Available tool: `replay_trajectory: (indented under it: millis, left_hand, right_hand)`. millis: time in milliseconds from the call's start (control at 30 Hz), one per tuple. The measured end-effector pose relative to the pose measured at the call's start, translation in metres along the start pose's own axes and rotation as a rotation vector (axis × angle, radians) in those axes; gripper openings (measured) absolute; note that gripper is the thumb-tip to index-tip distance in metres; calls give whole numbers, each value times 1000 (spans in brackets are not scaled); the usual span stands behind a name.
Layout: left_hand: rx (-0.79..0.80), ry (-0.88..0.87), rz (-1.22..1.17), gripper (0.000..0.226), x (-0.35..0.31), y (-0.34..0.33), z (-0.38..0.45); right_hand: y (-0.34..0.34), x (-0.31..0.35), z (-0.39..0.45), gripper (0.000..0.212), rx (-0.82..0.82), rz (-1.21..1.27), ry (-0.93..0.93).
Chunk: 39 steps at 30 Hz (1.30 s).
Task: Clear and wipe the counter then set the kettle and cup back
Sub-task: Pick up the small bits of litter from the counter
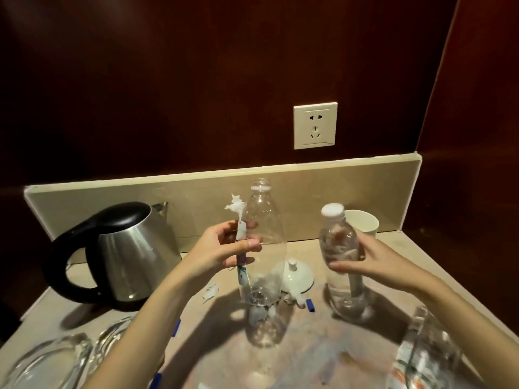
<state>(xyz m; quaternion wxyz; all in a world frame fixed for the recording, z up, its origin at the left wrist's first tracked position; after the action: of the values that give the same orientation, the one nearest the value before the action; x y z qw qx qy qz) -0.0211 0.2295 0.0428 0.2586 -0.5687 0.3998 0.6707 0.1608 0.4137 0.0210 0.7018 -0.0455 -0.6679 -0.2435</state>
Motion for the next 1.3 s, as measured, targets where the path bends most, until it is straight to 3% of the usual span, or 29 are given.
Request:
replay_trajectory:
  millis: [100,300,500,633,767,867,1300]
  left_hand:
    - [21,2,7,29,0,-9,0]
    - [75,-40,4,41,-10,-25,3]
    - [97,-30,-6,53,-7,-33,6]
    - [89,-48,1,89,-4,-35,6]
    - [86,-46,-19,94,4,-35,3]
    - [76,-35,-12,102,11,-34,0]
    - [27,6,18,102,26,-28,-8]
  right_hand:
    - [-7,7,-1,58,4,213,-36]
    - [-15,13,-4,76,16,423,-90]
    - [2,18,-12,55,-76,405,-47]
    - [56,24,-29,63,-333,277,54]
    - [127,4,-47,50,-759,184,144]
    - [152,-14,-47,47,-944,58,136]
    - [168,-68,14,52,-901,-104,-83]
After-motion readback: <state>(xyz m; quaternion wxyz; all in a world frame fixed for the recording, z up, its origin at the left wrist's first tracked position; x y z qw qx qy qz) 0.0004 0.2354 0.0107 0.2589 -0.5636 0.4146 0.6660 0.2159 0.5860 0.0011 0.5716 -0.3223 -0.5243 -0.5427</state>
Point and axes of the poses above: each hand's wrist, its own z-axis towards the middle knuckle, its own y-axis out of the back of the hand, x = y × z, the point moved 6 cm from there along z, towards the middle knuckle, and after that the axes turned 13 degrees about z, right-handed, at the moved point
